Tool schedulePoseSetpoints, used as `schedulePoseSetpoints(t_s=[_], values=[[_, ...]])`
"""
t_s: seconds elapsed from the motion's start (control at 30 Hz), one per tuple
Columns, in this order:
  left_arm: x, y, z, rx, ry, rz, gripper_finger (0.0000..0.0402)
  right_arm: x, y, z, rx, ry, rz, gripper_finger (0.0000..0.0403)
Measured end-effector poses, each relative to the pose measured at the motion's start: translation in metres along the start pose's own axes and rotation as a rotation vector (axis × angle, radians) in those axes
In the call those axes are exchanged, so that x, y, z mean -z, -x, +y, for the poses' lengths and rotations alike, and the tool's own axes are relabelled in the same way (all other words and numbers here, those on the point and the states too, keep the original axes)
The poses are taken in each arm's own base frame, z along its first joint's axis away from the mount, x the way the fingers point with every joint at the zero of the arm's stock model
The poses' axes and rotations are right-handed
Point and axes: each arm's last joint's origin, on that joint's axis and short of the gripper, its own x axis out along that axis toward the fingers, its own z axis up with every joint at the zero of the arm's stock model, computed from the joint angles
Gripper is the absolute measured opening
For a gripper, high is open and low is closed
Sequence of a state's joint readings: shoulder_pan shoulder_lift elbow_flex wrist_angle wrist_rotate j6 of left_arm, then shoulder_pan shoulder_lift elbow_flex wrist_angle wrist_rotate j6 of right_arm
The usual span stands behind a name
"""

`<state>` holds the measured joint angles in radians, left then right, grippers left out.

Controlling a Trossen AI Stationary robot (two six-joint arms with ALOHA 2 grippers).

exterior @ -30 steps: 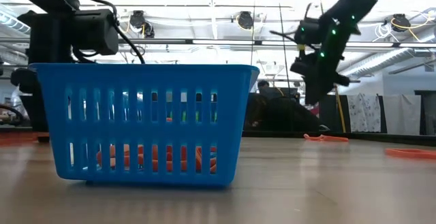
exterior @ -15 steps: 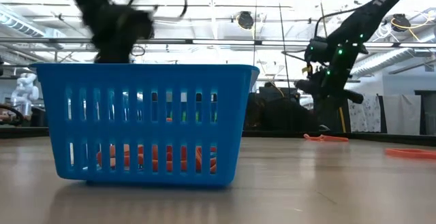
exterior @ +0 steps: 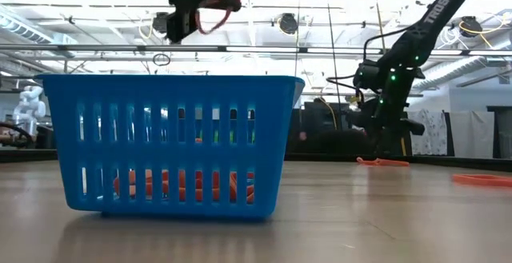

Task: Sort rubber bands into baskets
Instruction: Put the orange rubberband into the blue bin

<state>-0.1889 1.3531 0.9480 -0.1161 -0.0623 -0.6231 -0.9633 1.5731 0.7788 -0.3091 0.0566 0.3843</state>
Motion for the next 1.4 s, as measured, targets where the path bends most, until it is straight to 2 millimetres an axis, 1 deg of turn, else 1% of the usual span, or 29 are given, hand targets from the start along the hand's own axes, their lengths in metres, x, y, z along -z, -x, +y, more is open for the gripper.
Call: schedulePoseSetpoints(t_s=[0.07,0.17,0.23,0.33,0.53,0.7,0.83,1.0,1.23,1.3,1.4], values=[[0.011,-0.013,-0.014,0.035,-0.028,0.059,0.0001,0.001,-0.001,0.0,0.006,0.001,0.011,0.0098],[0.03,-0.03,-0.028,0.06,-0.066,0.142,0.0001,0.0,-0.003,-0.001,0.027,-0.004,-0.004,0.0098],[0.039,-0.041,-0.032,0.052,-0.074,0.182,0.0001,0.001,-0.004,-0.001,0.033,-0.013,-0.002,0.0098],[0.047,-0.053,-0.037,0.042,-0.038,0.215,0.0001,0.0,-0.004,-0.001,0.036,-0.019,-0.013,0.0098],[0.059,-0.065,-0.05,0.044,0.014,0.246,0.0001,0.001,-0.004,-0.001,0.031,0.006,0.006,0.0098],[0.077,-0.075,-0.053,0.011,0.078,0.297,0.0001,0.002,-0.004,-0.001,0.027,0.027,0.017,0.0098],[0.085,-0.078,-0.055,0.007,0.123,0.33,0.0011,0.005,-0.003,0.001,0.025,0.057,0.032,0.0098],[0.086,-0.077,-0.056,0.011,0.114,0.328,0.0051,0.004,-0.004,0.002,0.026,0.056,0.027,0.0098],[0.086,-0.077,-0.052,-0.018,0.091,0.349,0.0129,0.005,-0.004,0.002,0.024,0.068,0.034,0.0098],[0.083,-0.077,-0.049,-0.018,0.076,0.339,0.0145,0.006,-0.005,0.003,0.024,0.085,0.042,0.0098],[0.072,-0.076,-0.051,-0.014,0.043,0.328,0.0153,0.011,-0.009,0.006,0.033,0.145,0.075,0.0098]])
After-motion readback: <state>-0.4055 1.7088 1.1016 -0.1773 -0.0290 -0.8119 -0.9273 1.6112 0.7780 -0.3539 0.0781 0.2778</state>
